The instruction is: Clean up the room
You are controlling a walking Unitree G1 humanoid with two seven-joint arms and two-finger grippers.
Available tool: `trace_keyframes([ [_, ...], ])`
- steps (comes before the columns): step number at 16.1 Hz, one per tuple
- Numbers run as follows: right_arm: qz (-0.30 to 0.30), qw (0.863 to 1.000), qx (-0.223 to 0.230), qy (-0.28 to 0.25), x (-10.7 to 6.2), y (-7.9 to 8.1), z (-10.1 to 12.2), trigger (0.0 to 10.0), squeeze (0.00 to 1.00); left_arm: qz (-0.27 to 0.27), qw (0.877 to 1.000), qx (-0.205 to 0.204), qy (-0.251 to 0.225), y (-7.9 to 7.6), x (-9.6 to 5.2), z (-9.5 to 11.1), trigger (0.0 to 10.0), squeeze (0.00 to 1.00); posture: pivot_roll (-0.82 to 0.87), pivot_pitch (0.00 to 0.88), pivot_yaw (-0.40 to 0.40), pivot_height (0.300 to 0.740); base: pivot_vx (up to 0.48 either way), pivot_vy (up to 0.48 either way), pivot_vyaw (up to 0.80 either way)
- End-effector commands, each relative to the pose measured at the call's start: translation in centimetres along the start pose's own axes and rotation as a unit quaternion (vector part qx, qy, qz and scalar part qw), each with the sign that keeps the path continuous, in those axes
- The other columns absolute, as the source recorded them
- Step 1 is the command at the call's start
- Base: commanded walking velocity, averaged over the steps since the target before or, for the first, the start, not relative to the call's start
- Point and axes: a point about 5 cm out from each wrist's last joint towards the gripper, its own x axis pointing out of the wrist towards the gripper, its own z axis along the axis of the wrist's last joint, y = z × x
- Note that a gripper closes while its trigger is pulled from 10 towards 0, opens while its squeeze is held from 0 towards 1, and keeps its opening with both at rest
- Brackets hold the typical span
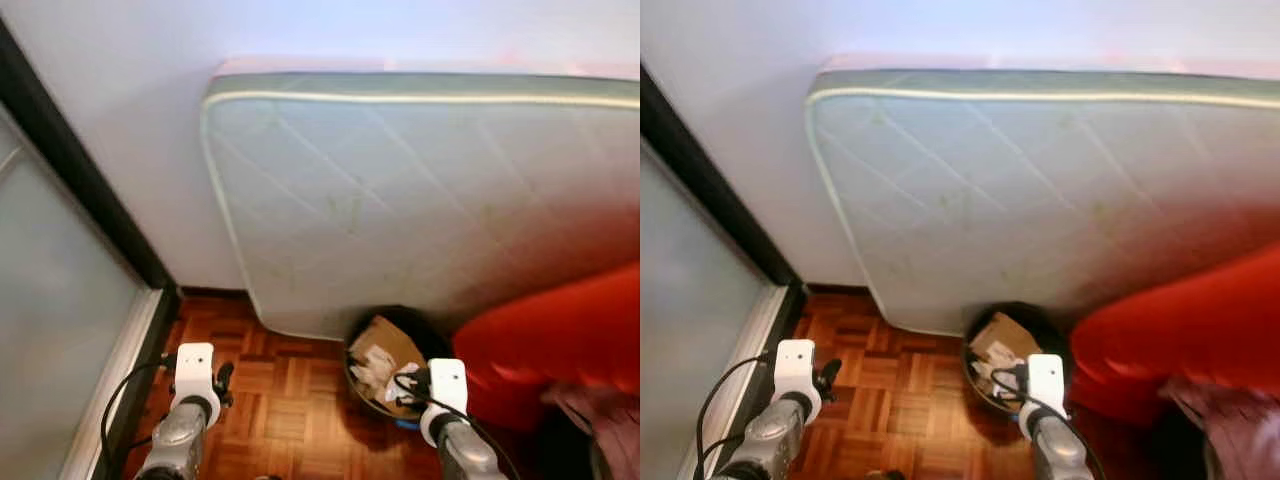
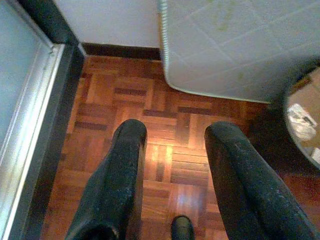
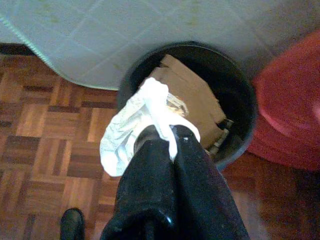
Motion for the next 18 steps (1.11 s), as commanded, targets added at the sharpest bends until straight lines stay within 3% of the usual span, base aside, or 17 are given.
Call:
trace_keyframes([
  [1,0.002,1.000,-0.007,0.003,-0.10,-0.03,-0.24,10.0,0.00,0.000,1.000,-0.001,-0.005,0.10,0.02,0.17,10.0,0.00,0.07,0.139,-0.007,0.740,0.277,0.000,0.00],
  [12,0.015,1.000,-0.027,0.000,-0.02,0.30,-0.04,10.0,0.00,-0.001,1.000,0.004,-0.006,0.04,0.13,0.35,10.0,0.00,0.07,0.164,-0.012,0.740,0.277,0.000,0.00],
  [15,0.023,0.999,-0.033,0.004,-0.06,0.52,-0.24,10.0,0.00,-0.002,1.000,0.005,-0.008,-0.01,0.16,0.43,10.0,0.00,0.07,0.174,-0.012,0.740,0.277,0.000,0.70],
  [18,0.016,0.999,-0.024,0.015,-0.15,0.55,-0.65,10.0,0.00,-0.010,1.000,0.000,-0.008,-0.24,0.13,0.35,10.0,0.00,0.07,0.179,-0.014,0.740,0.000,0.000,0.00],
])
